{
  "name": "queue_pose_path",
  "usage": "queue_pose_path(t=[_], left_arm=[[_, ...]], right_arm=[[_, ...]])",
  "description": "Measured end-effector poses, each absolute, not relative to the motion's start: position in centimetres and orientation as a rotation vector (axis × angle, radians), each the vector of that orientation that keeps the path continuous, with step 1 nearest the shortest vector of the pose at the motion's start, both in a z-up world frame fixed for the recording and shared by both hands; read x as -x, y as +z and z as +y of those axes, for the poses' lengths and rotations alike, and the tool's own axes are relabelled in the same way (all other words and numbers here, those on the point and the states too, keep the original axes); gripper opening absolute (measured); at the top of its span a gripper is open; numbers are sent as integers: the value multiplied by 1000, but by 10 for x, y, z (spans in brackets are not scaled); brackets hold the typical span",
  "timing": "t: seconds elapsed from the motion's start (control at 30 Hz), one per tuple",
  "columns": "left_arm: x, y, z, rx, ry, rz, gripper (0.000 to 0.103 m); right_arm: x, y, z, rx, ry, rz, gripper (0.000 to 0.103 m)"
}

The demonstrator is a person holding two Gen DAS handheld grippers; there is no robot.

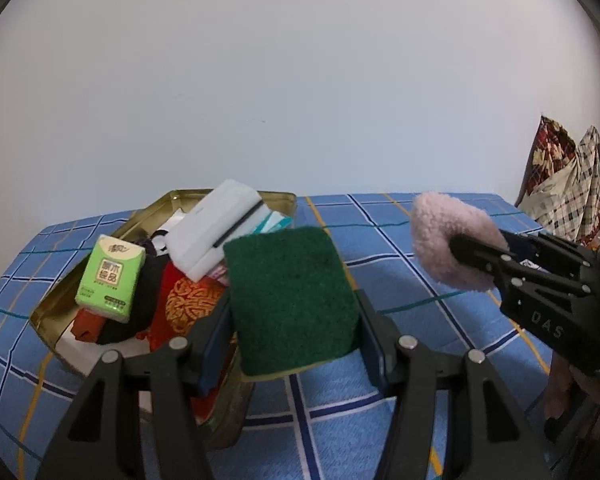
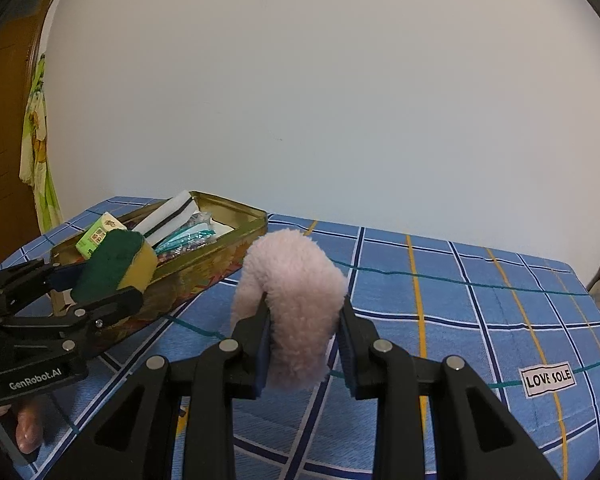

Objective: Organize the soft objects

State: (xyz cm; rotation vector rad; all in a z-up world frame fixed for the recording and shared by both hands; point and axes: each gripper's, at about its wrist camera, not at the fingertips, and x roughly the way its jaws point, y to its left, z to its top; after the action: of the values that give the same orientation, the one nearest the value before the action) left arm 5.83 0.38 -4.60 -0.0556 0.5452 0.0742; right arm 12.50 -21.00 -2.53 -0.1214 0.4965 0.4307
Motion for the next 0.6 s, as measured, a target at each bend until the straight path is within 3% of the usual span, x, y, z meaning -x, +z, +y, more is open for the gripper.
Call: queue_pose_path(t=[0.6], left_arm=[[-43, -45, 20, 98, 86, 514, 57]], right_arm=[[-105, -20, -216, 123, 457, 455, 31]])
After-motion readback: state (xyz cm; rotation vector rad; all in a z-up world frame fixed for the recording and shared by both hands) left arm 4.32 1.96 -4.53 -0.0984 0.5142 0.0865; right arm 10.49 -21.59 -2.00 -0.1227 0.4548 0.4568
